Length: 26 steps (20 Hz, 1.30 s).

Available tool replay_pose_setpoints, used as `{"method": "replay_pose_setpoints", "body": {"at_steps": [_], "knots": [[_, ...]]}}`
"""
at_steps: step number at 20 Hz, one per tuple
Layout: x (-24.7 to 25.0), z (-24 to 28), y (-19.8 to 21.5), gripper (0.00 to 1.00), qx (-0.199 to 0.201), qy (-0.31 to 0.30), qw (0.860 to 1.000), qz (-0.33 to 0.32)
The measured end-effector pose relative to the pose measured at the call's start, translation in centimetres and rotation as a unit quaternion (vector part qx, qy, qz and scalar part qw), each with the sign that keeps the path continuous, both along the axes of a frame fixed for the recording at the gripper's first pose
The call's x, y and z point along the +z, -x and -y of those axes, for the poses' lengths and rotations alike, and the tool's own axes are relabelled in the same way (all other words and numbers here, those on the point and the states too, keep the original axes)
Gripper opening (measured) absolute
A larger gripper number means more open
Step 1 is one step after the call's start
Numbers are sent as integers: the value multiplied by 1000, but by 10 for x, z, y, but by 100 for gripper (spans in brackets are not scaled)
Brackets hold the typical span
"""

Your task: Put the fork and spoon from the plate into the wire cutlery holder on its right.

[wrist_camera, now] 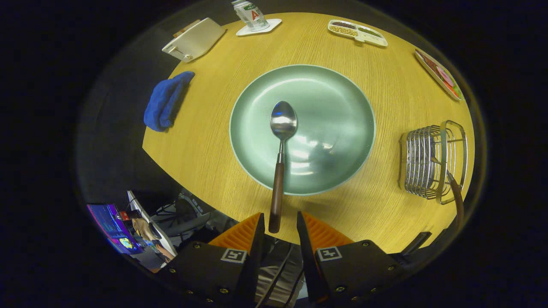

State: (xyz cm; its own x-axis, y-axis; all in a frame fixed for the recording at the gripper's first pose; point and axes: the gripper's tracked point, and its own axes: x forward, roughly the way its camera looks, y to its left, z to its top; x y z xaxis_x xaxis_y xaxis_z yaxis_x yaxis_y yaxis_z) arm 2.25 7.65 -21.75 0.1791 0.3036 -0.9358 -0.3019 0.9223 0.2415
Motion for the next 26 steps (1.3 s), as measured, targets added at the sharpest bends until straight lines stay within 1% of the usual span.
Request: {"method": "replay_pose_setpoints", "body": {"at_steps": [4,8,9,10,11,12,13,14,15,19,22,26], "knots": [[-13,-6,4,45,6,5,1000,-12],[-21,-8,-1,45,7,13,1000,3],[-22,-10,-2,45,5,8,1000,5],[-12,-12,-4,45,-2,-5,1000,6],[-19,-13,-3,30,-8,-7,1000,1],[-20,-12,1,16,-3,-12,1000,-5],[-18,-10,-1,16,3,-12,1000,3],[-21,-4,-1,16,5,0,1000,16],[-17,-3,2,6,25,10,1000,11],[2,9,8,6,51,16,998,22],[18,17,8,6,59,16,998,33],[35,30,7,6,58,15,997,40]]}}
